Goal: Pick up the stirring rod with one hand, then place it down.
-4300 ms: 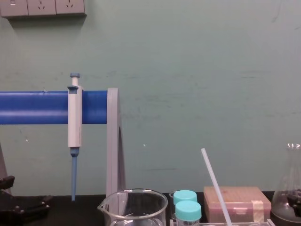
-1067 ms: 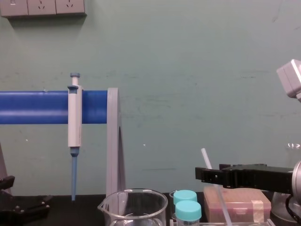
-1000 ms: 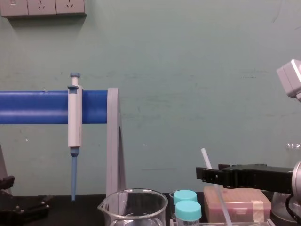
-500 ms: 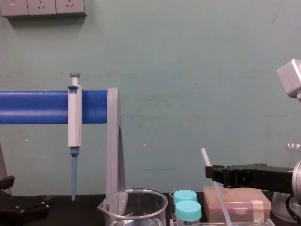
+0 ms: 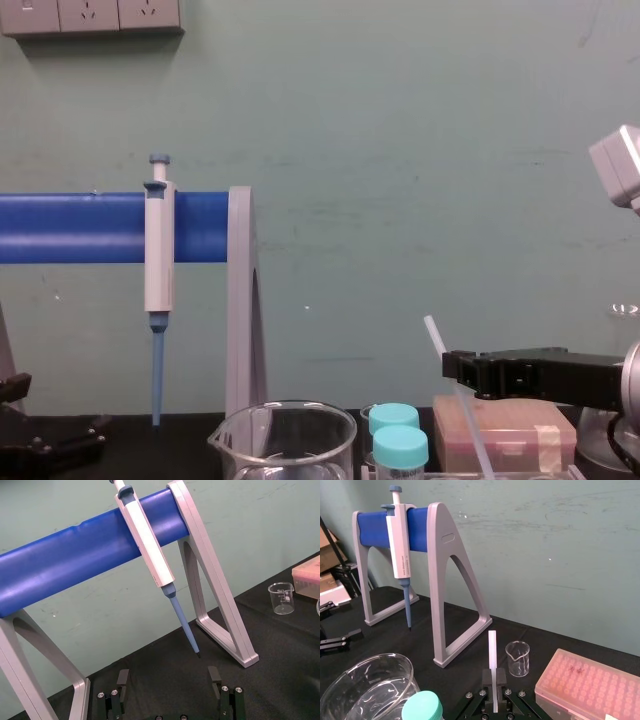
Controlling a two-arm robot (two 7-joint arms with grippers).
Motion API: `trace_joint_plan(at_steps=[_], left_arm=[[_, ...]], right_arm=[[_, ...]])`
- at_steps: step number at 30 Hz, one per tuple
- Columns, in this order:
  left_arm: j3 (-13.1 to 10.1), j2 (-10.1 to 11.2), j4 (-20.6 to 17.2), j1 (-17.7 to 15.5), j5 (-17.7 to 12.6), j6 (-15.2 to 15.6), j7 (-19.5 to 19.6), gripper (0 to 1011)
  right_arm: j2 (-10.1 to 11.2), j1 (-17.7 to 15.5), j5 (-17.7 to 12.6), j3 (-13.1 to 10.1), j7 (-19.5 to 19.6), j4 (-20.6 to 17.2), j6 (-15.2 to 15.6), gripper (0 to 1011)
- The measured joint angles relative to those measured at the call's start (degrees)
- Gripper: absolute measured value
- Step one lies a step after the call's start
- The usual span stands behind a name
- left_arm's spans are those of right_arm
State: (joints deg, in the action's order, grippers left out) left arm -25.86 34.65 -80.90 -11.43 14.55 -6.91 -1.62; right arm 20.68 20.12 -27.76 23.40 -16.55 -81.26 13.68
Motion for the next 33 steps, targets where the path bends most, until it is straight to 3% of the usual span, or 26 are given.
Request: trace_joint_plan(at_steps=[6,17,33], left_arm=[[0.0,0.0,0.0,0.0,0.0,0.0,0.0,1000],[0.0,0.0,0.0,0.0,0.0,0.0,0.0,1000],[0.0,0.0,0.0,0.0,0.0,0.0,0.0,1000]], right_arm=[[0.0,0.0,0.0,0.0,0.0,0.0,0.0,46],[-1.24,-2.66,3.84,-1.02,-0.36,-1.01,-9.38,46],[-2.66,-5.72,3.47,-4.44,-3.4,-3.82,-15.86,46]])
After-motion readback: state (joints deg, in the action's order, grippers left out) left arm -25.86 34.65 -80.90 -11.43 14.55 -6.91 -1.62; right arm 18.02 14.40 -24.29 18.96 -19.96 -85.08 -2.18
